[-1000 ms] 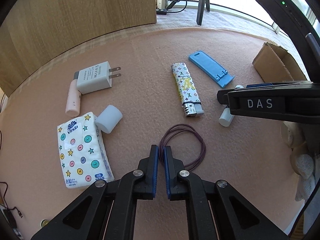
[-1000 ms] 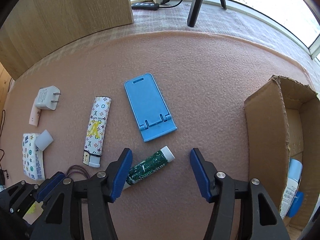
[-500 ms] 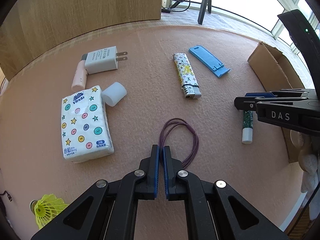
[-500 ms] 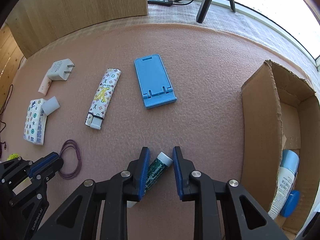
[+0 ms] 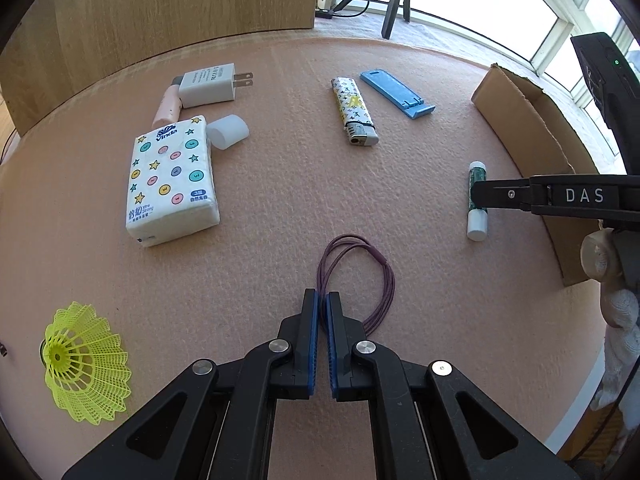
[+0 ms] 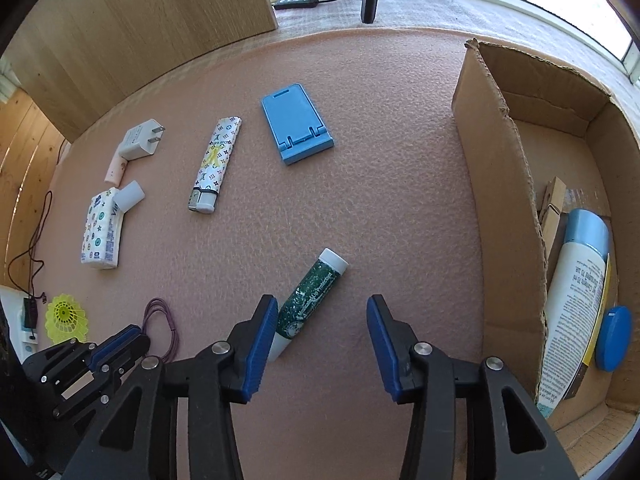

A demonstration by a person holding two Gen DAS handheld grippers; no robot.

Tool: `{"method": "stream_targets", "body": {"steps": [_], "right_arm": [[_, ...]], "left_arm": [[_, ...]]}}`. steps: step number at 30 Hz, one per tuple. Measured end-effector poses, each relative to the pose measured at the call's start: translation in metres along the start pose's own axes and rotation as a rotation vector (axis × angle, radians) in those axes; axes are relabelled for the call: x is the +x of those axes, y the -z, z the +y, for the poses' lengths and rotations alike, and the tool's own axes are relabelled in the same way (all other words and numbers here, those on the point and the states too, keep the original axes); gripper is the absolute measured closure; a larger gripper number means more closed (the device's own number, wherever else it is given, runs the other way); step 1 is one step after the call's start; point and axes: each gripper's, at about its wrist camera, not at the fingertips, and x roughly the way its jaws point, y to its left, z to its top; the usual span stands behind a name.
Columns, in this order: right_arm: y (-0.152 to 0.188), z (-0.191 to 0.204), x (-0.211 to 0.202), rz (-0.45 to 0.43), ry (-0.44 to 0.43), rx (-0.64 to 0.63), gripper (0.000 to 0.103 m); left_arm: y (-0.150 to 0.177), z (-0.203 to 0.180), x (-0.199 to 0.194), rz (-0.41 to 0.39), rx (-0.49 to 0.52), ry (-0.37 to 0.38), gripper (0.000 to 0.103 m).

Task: Organize objects
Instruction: 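Grasp the purple rubber band with the left gripper while the right grasps the lip balm, then carry the rubber band and lip balm over the box with both grippers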

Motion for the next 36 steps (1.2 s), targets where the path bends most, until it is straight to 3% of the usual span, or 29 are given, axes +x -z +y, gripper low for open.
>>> {"method": "stream_targets", "body": {"steps": [8, 10, 14, 20, 27, 36], "right_arm": [[0.005, 0.021, 0.009, 0.017, 0.069, -0.106, 0.061], [0.009, 0.023, 0.009, 0.004, 0.094, -0.137, 0.067], [0.016, 0.018, 0.006, 0.0, 0.097, -0.154, 0.089], [0.035, 0.0, -0.007, -0.016, 0.043, -0.116, 0.089], [0.063, -0.013, -0.05, -0.102, -0.035, -0.062, 0.089], [0.076, -0.054, -0.111, -0.218, -0.032, -0.022, 0.089]], "left_arm": [[0.009, 0.004, -0.003, 0.002, -0.019, 0.008, 0.099], [0.011, 0.007, -0.005, 0.001, -0.03, 0.011, 0.1], [0.016, 0.013, -0.011, -0.003, -0.051, 0.016, 0.1], [0.022, 0.022, -0.028, -0.031, -0.088, 0.033, 0.1], [0.018, 0.019, -0.057, -0.091, -0.103, 0.059, 0.1], [-0.01, -0.014, -0.087, -0.171, -0.055, 0.109, 0.1]]}}
